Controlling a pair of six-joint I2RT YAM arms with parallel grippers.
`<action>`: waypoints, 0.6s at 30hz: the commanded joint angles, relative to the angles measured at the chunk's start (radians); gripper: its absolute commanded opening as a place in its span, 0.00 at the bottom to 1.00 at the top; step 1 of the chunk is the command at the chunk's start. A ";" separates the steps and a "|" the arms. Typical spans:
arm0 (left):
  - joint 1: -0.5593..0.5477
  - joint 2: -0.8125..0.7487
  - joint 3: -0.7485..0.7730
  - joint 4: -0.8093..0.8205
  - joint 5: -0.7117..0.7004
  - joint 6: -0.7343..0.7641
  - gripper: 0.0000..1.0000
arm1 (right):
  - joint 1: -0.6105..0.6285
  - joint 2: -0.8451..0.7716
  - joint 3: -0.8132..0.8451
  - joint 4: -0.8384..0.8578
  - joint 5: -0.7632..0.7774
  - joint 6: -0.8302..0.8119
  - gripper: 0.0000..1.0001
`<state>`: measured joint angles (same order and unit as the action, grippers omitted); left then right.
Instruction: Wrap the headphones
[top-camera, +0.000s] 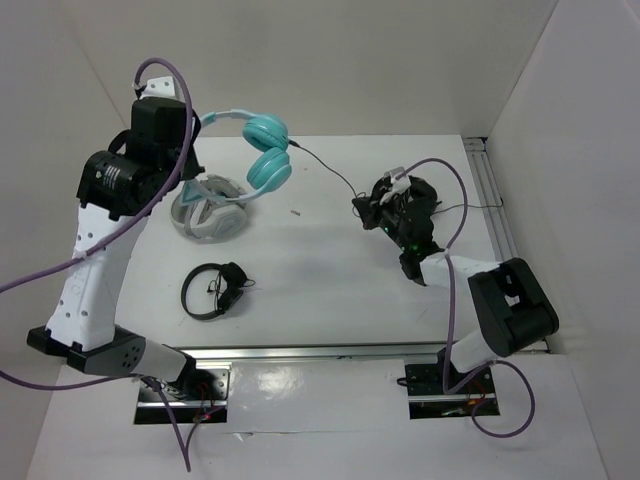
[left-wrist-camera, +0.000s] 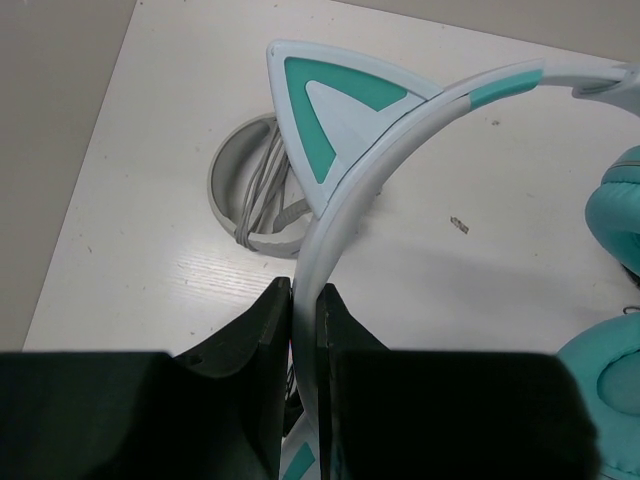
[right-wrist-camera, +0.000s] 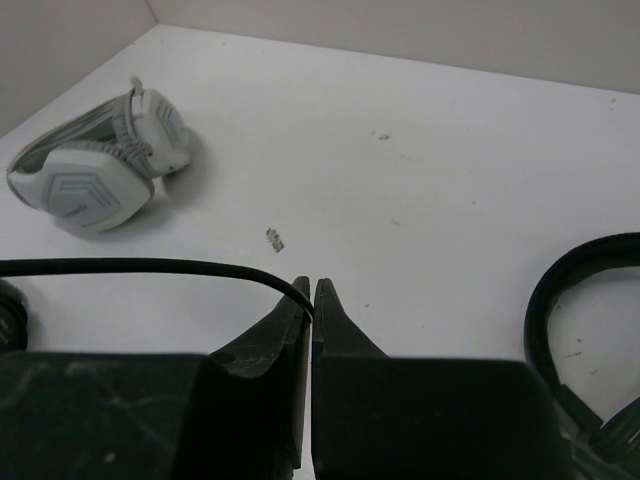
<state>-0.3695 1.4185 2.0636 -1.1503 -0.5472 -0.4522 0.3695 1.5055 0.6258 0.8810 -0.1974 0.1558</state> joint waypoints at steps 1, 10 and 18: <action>0.030 0.037 0.041 0.096 -0.002 -0.052 0.00 | 0.069 -0.092 -0.056 0.024 0.038 -0.015 0.00; 0.069 0.186 0.052 0.087 -0.100 -0.194 0.00 | 0.437 -0.303 0.037 -0.491 0.537 -0.113 0.00; -0.060 0.318 -0.082 0.184 -0.194 0.007 0.00 | 0.681 -0.343 0.236 -0.734 1.018 -0.324 0.00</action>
<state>-0.3710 1.7058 2.0121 -1.0710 -0.7250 -0.5228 1.0336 1.2079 0.8051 0.2432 0.5655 -0.0467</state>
